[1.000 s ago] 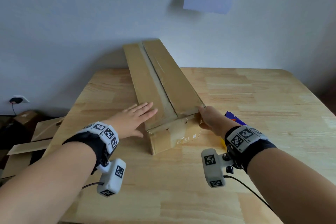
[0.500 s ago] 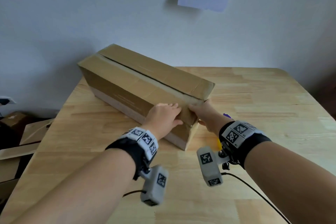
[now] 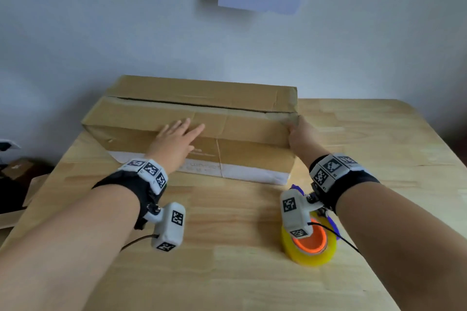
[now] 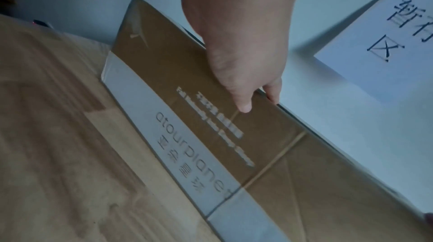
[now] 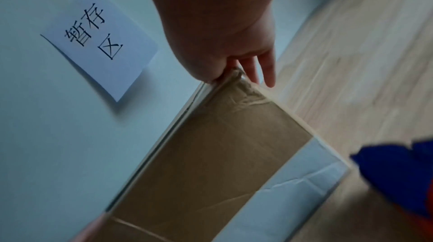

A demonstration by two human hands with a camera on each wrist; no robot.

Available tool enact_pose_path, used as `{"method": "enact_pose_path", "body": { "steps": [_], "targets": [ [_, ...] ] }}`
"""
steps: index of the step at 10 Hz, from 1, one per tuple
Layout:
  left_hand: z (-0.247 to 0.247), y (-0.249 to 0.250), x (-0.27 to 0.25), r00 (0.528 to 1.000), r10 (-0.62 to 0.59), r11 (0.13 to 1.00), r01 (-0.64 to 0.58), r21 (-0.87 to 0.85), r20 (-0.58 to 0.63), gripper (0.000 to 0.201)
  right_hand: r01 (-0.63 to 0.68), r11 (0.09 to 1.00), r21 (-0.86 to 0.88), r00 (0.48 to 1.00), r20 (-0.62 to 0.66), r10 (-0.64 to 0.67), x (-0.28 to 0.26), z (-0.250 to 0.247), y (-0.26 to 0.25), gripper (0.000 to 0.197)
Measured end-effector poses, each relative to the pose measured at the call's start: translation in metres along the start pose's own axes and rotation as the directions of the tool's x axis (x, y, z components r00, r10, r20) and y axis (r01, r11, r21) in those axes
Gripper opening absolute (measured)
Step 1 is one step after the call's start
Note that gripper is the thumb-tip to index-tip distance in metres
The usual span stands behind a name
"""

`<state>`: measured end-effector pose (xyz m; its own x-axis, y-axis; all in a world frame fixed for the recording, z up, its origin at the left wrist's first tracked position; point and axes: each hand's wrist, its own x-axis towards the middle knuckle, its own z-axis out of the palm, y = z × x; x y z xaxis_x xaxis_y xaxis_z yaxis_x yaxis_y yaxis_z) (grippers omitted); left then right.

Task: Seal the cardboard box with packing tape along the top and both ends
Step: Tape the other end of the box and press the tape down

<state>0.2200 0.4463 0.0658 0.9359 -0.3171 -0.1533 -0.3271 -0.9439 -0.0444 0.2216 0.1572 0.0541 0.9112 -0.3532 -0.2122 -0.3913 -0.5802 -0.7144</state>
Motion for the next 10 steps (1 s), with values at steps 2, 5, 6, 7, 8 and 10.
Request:
{"method": "enact_pose_path", "body": {
  "steps": [2,5,6,7,8,10],
  "targets": [
    [-0.002,0.089,0.044,0.992,0.027,0.999,-0.022,0.043,-0.122,0.05,-0.03,0.988,-0.152,0.98,-0.199,-0.001,0.032,-0.062,0.044,0.035],
    [-0.024,0.182,0.102,0.996,0.073,0.997,-0.071,0.043,-0.05,0.047,-0.039,0.958,-0.286,0.997,-0.076,0.018,0.052,-0.117,0.1,0.054],
    [-0.027,0.189,0.102,0.998,0.053,0.997,-0.051,0.051,-0.042,0.047,-0.028,0.963,-0.267,1.0,-0.022,0.023,0.053,-0.124,0.105,0.054],
    [-0.032,0.19,0.098,0.998,0.051,0.998,-0.049,0.038,-0.037,0.047,-0.012,0.953,-0.304,1.0,-0.006,0.011,0.052,-0.124,0.105,0.056],
    [-0.037,0.188,0.095,0.998,0.061,0.998,-0.061,-0.002,0.017,0.051,0.016,0.906,-0.424,1.0,0.005,-0.016,0.049,-0.124,0.103,0.059],
    [-0.052,0.162,0.067,0.995,0.073,0.992,-0.079,-0.095,-0.065,0.051,0.042,0.868,-0.495,0.993,-0.072,-0.089,0.026,-0.122,0.075,0.044]
  ]
}}
